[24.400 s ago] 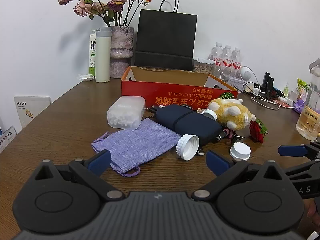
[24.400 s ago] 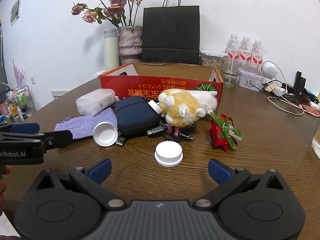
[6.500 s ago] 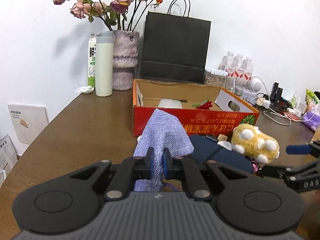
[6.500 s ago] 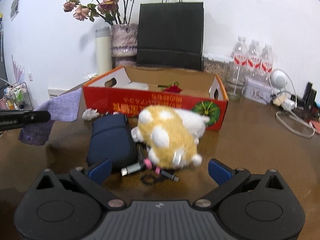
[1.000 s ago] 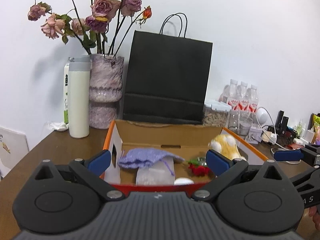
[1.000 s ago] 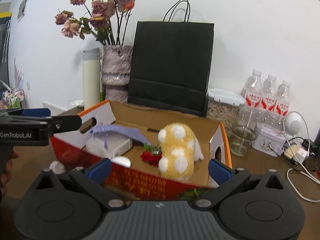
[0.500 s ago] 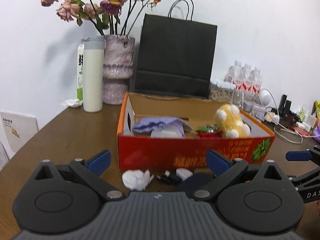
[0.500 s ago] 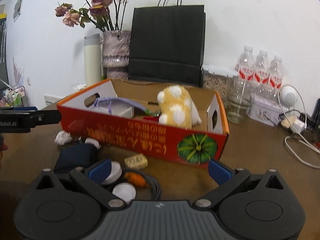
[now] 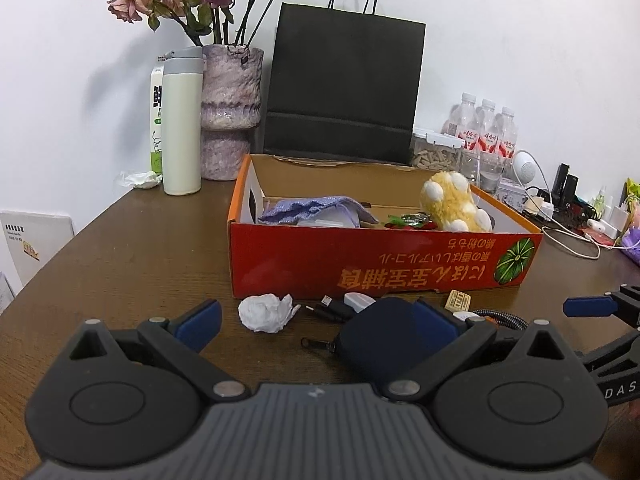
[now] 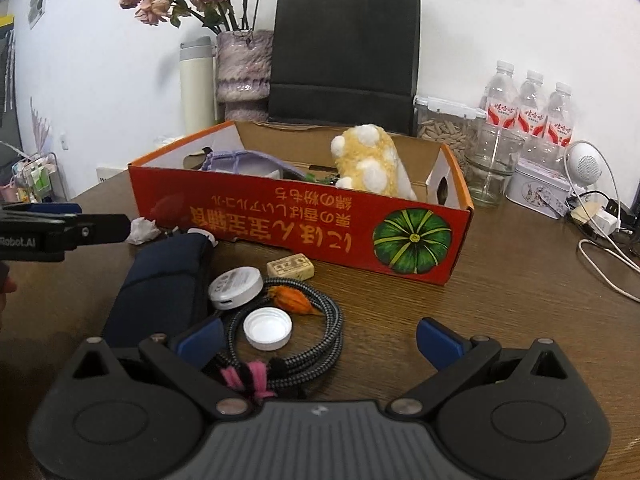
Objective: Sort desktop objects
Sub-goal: 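Withdraw both grippers from the box toward the items on the table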
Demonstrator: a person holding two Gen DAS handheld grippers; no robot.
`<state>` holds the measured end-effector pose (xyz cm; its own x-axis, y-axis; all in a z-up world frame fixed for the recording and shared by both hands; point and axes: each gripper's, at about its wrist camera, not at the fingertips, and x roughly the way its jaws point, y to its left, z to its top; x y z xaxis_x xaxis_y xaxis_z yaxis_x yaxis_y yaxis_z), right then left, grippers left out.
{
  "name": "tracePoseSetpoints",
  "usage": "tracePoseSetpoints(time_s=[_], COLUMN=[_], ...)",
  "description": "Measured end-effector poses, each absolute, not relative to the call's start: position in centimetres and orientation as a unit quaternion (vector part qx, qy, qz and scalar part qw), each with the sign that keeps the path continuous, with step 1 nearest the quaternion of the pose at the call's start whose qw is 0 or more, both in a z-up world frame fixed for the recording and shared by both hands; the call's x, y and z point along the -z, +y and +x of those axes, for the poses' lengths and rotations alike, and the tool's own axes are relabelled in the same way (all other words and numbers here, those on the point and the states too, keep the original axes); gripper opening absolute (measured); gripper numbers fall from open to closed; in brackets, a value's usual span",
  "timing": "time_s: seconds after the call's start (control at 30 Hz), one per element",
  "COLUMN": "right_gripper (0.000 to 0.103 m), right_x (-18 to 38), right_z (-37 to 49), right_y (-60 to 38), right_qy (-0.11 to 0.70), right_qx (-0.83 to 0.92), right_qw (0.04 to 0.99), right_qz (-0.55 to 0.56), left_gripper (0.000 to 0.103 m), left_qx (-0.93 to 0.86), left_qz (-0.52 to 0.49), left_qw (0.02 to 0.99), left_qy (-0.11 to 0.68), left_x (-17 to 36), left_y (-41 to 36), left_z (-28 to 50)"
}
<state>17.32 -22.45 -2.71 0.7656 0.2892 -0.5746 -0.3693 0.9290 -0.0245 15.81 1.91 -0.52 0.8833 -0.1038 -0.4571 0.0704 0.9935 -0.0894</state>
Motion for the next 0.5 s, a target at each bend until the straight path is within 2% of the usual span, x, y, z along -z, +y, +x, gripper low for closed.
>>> tracePoseSetpoints(time_s=[0.07, 0.23, 0.47, 0.5], right_gripper=[0.102, 0.084, 0.068, 0.063], right_x=[2.6, 2.5, 2.7, 2.7], right_z=[17.4, 18.7, 20.0, 20.2], right_y=[-22.2, -20.4, -17.3, -16.9], right_qy=[0.285, 0.282, 0.273, 0.277], right_qx=[-0.178, -0.208, -0.267, -0.276], right_qw=[0.939, 0.93, 0.905, 0.9], right_qz=[-0.074, -0.114, -0.189, -0.193], left_gripper=[0.103, 0.103, 0.103, 0.103], left_qx=[0.042, 0.037, 0.028, 0.028], left_qz=[-0.035, -0.038, -0.047, -0.047], left_qw=[0.97, 0.97, 0.969, 0.969], left_qy=[0.237, 0.238, 0.24, 0.24], left_x=[0.4, 0.3, 0.3, 0.3], left_y=[1.9, 2.2, 2.7, 2.8], left_z=[15.8, 15.7, 15.8, 15.8])
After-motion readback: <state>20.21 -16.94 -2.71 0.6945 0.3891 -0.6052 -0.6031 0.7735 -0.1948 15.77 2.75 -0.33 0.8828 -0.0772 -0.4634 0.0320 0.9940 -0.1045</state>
